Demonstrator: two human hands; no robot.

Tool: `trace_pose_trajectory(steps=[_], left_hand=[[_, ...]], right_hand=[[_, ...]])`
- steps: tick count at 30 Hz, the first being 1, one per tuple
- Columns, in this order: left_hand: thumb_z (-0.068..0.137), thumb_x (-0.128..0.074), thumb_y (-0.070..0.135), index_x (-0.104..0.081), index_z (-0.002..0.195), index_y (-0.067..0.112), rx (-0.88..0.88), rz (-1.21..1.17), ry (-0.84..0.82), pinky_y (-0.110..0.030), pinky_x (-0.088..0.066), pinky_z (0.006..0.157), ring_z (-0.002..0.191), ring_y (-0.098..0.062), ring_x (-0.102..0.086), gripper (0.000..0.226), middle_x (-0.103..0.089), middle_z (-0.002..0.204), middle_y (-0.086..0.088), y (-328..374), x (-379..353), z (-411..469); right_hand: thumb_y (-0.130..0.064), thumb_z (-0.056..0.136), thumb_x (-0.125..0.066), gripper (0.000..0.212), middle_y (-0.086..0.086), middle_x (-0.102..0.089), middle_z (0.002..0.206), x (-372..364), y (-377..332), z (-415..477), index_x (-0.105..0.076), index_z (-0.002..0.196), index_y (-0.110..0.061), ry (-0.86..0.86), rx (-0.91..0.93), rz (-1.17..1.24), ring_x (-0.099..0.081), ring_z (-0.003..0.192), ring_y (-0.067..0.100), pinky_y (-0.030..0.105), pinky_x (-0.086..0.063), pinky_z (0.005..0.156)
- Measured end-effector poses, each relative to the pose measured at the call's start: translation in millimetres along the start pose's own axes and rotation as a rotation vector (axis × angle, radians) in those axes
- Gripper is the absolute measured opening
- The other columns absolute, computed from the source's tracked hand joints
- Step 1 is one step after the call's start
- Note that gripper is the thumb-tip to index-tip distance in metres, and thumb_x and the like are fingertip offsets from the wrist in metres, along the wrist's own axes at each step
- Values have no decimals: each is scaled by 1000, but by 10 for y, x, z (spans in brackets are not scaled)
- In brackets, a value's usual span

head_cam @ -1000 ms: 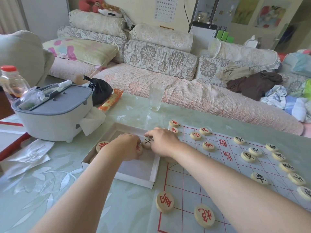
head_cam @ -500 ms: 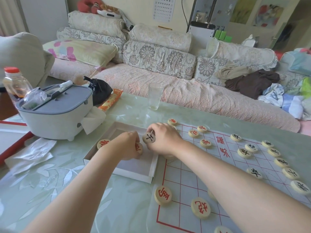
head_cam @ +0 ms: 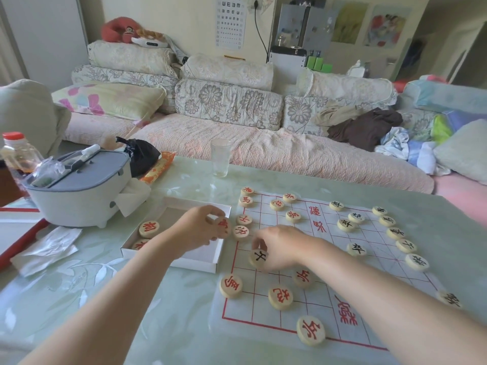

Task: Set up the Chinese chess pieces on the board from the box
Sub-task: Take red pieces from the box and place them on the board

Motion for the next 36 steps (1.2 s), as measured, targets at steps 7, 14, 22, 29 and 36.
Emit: trace_pose_trajectory(steps=[7, 14, 22, 29, 36], left_hand=[[84, -69, 12, -65, 102, 16, 19, -68, -70, -19, -47, 57, 70, -13, -67, 19, -74, 92, -7, 124, -190, -287], [82, -75, 22, -65, 99, 10, 25, -165, -41, -15, -46, 52, 55, -5, -63, 22, -74, 80, -6, 146, -200, -514], [77, -75, 48, -68, 85, 17, -30, -80, -25, -25, -53, 66, 65, -10, -66, 33, -75, 78, -3, 85, -219, -774], [88, -62, 19, -69, 101, 29, -290, 488, 7, -11, -36, 69, 83, -5, -55, 18, -59, 99, 11, -70, -243, -951], [93, -57, 18, -67, 112, 33, -361, 589, -54, -14, -30, 86, 105, -6, -49, 26, -57, 113, 12, -255, -330, -1037]], right_hand=[[-37, 75, -70, 50, -9, -58, 119, -49, -33, -222, -55, 123, -35, -56, -38, 2, -57, 106, 16, 35, -53, 86], [-36, 73, -83, 57, -18, -59, 110, 217, -408, -377, -53, 121, -36, 247, 144, 517, -54, 82, -8, 13, -38, 68], [-40, 68, -86, 43, -13, -63, 100, 157, -615, -596, -55, 98, -32, 308, 147, 570, -60, 85, 2, 17, -43, 66], [-62, 63, -74, 48, -17, -66, 97, -244, -665, -807, -55, 96, -33, 221, 40, 293, -62, 92, 9, 31, -51, 82], [-67, 70, -67, 45, -10, -64, 95, -480, -867, -865, -48, 84, -28, 289, 101, 120, -62, 93, 17, 30, -41, 73]])
Point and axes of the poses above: each hand's wrist, its own z-axis towards the middle knuckle, its own x-axis out of the back of the hand, y = z × x, the point moved 5 cm from there along z, towards the middle knuckle
